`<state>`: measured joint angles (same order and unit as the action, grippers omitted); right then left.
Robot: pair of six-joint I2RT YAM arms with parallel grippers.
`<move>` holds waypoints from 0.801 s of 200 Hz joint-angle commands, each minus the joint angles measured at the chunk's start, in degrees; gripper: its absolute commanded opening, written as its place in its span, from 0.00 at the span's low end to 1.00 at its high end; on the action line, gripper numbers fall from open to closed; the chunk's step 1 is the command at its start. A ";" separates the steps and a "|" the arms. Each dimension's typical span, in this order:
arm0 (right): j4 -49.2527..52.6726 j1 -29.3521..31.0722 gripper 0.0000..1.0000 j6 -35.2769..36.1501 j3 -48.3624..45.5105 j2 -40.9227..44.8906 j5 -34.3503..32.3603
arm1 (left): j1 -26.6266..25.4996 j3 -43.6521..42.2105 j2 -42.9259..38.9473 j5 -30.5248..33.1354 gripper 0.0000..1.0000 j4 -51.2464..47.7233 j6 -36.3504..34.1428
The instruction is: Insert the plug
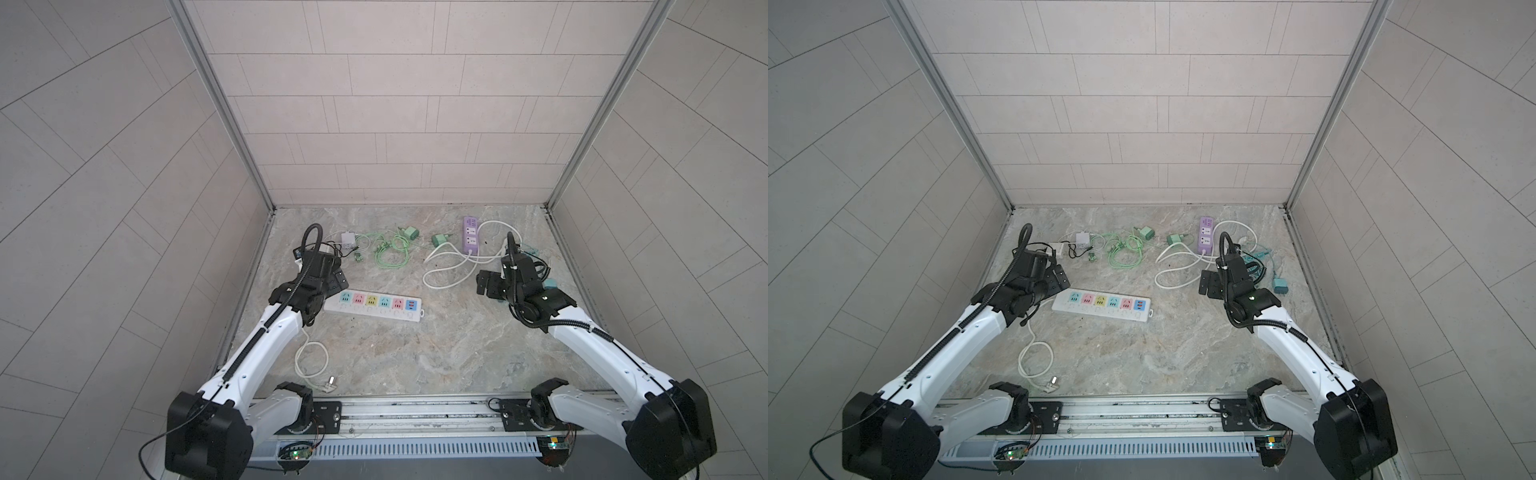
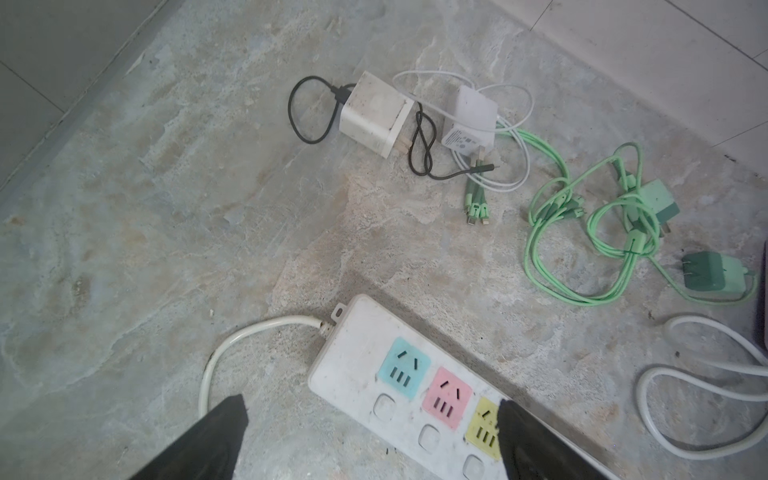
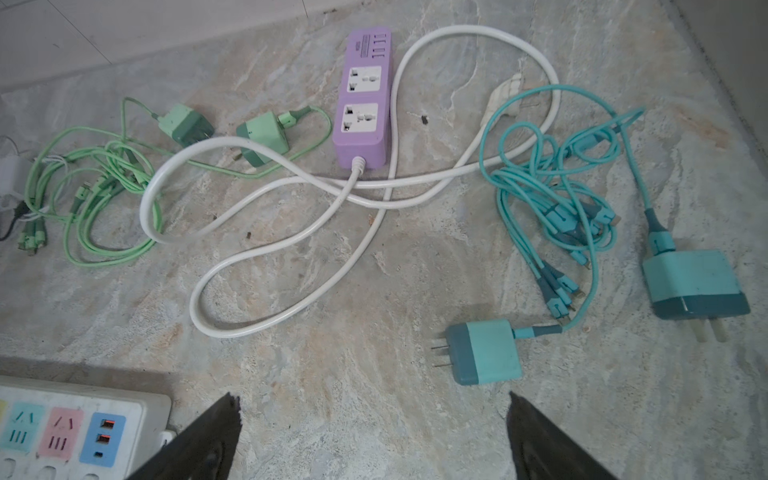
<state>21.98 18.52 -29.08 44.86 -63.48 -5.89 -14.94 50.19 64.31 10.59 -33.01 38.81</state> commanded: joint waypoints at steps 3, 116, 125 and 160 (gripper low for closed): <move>5.57 0.46 0.99 -1.02 2.61 -2.67 -1.45 | -0.67 4.23 2.55 -3.47 1.00 -7.48 1.33; 6.35 1.87 0.99 -2.23 1.18 -5.79 3.52 | -1.06 4.02 15.08 -4.02 1.00 -7.30 -2.07; 6.89 1.87 0.99 -2.28 1.18 -6.11 3.84 | -0.97 4.62 16.13 -3.95 1.00 -7.03 -1.98; 7.32 1.87 0.99 -1.26 1.22 -6.75 5.86 | -0.58 9.98 22.67 -0.14 1.00 -9.87 -2.08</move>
<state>27.77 20.16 -31.44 46.37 -69.82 -1.45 -15.77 55.88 83.24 7.20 -40.88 37.08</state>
